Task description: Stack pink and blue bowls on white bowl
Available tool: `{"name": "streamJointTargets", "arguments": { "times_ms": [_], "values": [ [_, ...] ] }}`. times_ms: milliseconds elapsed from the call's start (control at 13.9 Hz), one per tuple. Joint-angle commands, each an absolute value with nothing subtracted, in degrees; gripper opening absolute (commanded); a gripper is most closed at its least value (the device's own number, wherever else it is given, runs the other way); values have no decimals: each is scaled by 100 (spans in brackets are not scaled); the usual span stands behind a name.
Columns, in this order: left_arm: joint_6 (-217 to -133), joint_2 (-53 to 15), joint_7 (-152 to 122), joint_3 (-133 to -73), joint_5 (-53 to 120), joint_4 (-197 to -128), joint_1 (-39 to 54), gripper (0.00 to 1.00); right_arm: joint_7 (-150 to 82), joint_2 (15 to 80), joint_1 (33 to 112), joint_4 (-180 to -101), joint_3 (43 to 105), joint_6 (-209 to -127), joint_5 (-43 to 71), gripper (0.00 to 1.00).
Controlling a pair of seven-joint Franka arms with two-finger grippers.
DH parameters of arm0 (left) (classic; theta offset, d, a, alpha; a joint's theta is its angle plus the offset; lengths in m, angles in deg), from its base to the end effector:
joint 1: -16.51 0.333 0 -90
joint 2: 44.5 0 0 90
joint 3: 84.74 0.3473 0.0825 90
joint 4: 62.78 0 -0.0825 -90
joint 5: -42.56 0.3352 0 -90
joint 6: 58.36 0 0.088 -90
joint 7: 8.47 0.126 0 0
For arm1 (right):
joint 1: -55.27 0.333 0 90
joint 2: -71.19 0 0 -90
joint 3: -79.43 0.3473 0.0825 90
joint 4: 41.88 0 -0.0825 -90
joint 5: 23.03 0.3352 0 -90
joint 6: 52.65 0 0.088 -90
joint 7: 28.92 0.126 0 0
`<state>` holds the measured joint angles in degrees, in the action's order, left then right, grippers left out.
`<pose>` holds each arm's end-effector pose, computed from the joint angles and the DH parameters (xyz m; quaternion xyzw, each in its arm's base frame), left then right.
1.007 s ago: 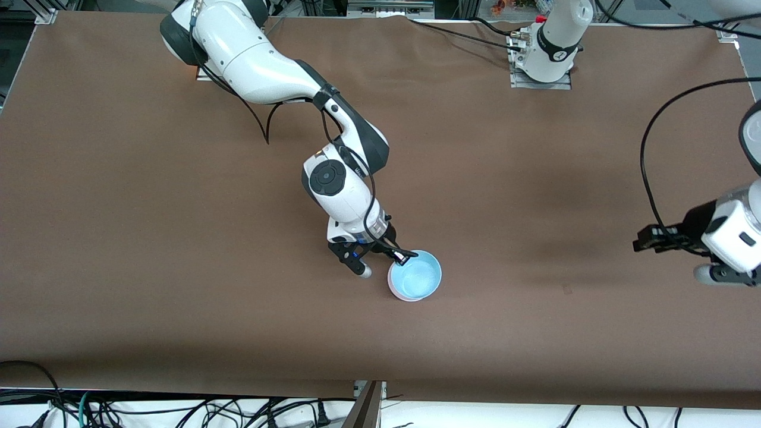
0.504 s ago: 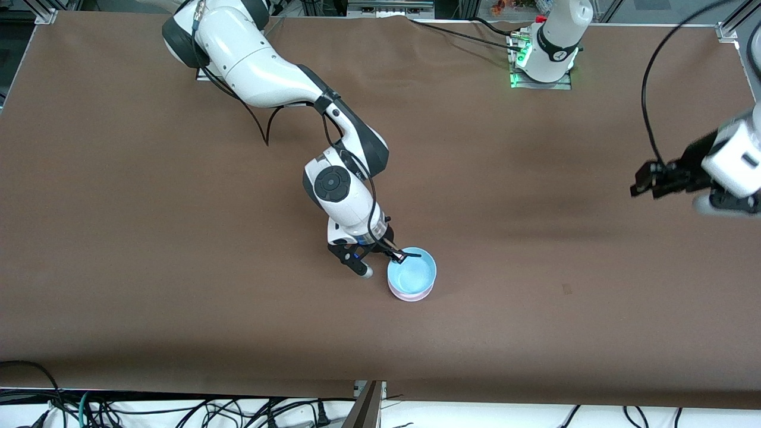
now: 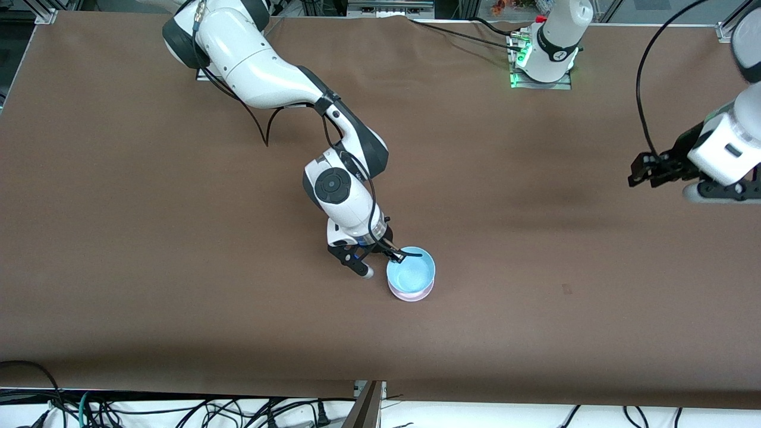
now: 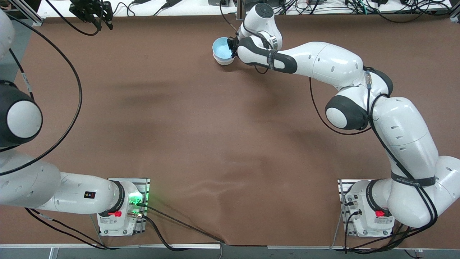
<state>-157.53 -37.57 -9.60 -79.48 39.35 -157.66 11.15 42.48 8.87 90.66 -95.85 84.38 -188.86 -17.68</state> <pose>0.5508 -0.0099 0.5504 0.9994 0.0139 -0.0230 0.0218 0.6352 0.5007 0.2600 -0.9295 0.3173 -0.0387 0.1840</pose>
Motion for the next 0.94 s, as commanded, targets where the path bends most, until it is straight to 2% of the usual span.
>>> {"name": "streamJointTargets", "arguments": {
  "times_ms": [0,216,504,647,791,863],
  "values": [
    [-15759,-3440,-979,-7964,4089,-15332,1018,46,4139,747,9086,-9392,8426,-18818,-1854,0],
    [-15750,-3360,-752,-7947,4107,-15260,1000,47,4113,729,9086,-9392,8392,-18818,-1872,0],
    [-15750,-3360,-582,-7955,4089,-15260,1027,54,4113,694,9086,-9392,8391,-18801,-1898,0],
    [-15750,-3360,-679,-7946,4080,-15260,1009,68,4113,703,9086,-9392,8400,-18801,-1890,16],
    [-15750,-3360,-680,-7946,4080,-15260,1018,75,4121,712,9078,-9383,8426,-18801,-1872,44],
    [-15750,-3351,-680,-7955,4080,-15260,1026,82,4121,720,9069,-9383,8435,-18801,-1863,50]
  ]
}}
